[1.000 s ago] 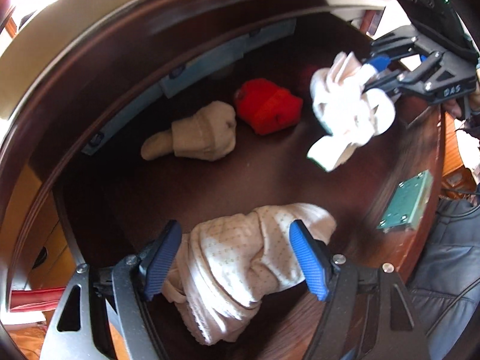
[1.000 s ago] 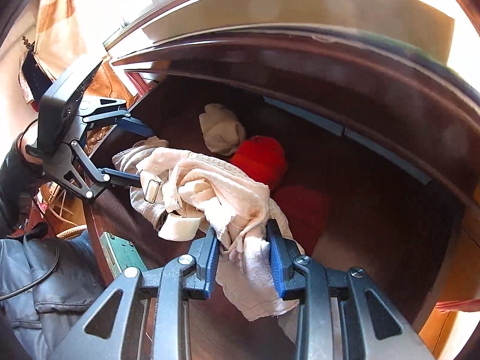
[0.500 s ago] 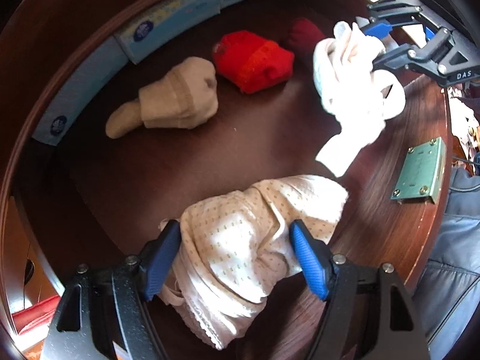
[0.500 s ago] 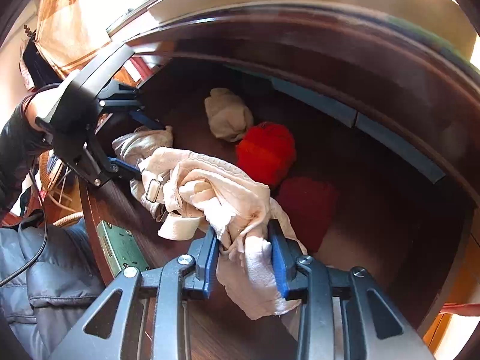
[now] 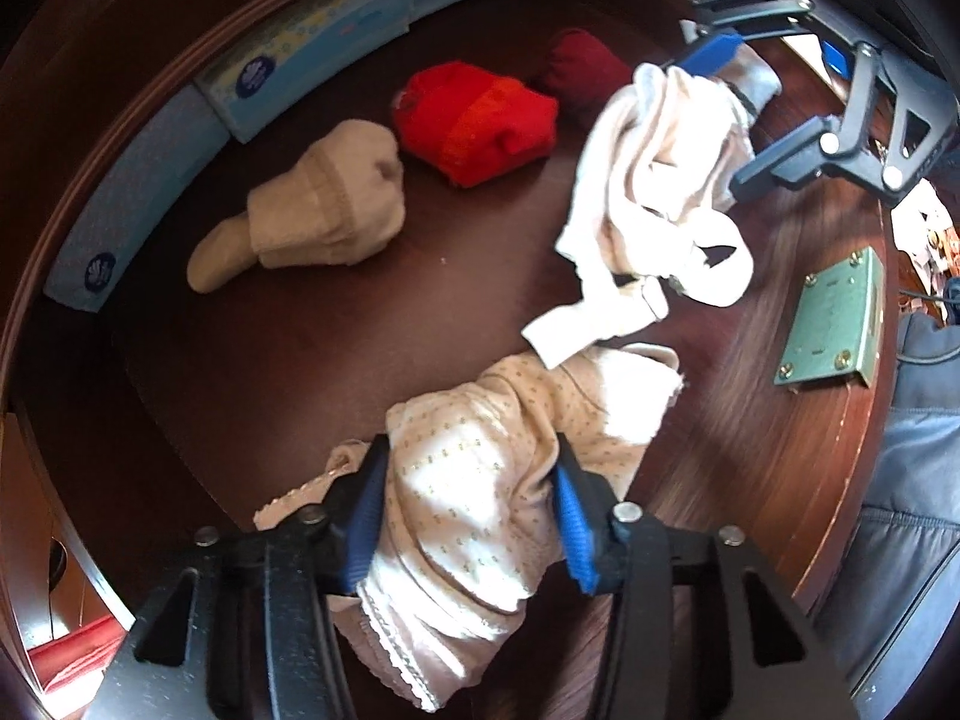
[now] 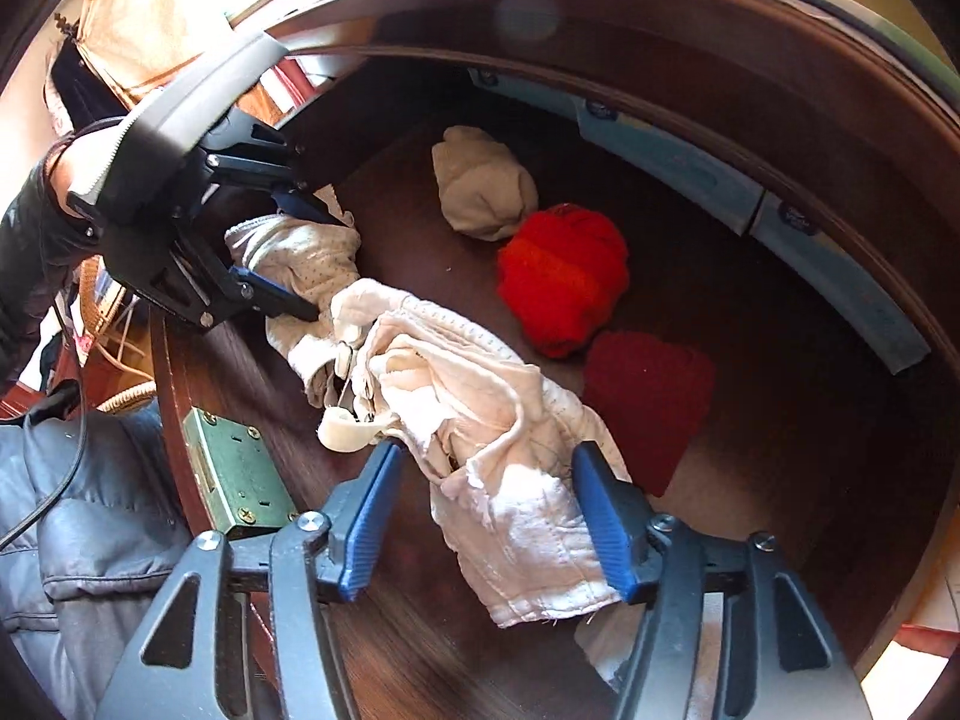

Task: Take underwear out of drawer
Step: 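Lift the cream and dotted beige underwear out of the drawer with both tools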

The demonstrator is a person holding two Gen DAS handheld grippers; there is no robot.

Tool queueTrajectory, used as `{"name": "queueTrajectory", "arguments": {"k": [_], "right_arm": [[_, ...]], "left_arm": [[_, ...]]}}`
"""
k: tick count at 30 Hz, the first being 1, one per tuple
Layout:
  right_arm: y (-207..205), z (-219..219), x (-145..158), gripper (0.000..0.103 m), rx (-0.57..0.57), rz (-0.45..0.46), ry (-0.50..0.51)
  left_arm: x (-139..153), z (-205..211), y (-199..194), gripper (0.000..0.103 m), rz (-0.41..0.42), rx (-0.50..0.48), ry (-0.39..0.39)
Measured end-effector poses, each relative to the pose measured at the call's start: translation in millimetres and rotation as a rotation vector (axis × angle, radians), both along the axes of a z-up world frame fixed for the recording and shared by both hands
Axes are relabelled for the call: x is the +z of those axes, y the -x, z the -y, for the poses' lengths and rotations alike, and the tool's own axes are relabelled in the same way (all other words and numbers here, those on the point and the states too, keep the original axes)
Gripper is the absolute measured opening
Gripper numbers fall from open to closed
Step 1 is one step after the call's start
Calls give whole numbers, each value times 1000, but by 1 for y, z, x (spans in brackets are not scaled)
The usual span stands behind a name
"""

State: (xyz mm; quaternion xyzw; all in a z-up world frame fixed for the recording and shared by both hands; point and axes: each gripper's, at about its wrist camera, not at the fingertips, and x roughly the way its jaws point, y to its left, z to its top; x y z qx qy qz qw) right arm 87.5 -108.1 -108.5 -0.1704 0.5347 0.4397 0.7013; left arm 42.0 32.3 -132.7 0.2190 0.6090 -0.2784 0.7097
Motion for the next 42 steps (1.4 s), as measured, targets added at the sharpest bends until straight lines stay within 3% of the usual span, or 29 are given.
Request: {"name": "queueTrajectory", "arguments": {"k": [8,15,17,18,20,24,42], "right_arm": [[15,-15,1,68,52,102,92],[13,-25,-4,68,80,121,155],[10,-29,-9,62,94,107,178],[11,-33,-10,51,101,116,187],[14,-34,-10,47,108,129,192],[16,-26,-3,36,76,145,134],[11,35,35,35,-82,162,-151]], "left_arm": [[19,6,18,42,35,0,20],[23,6,19,42,37,-1,19],[25,7,21,39,51,-4,20],[27,7,23,38,61,-4,22],[33,8,28,35,85,1,31],[43,6,40,34,118,22,80],[77,-34,72,33,241,163,255]]}}
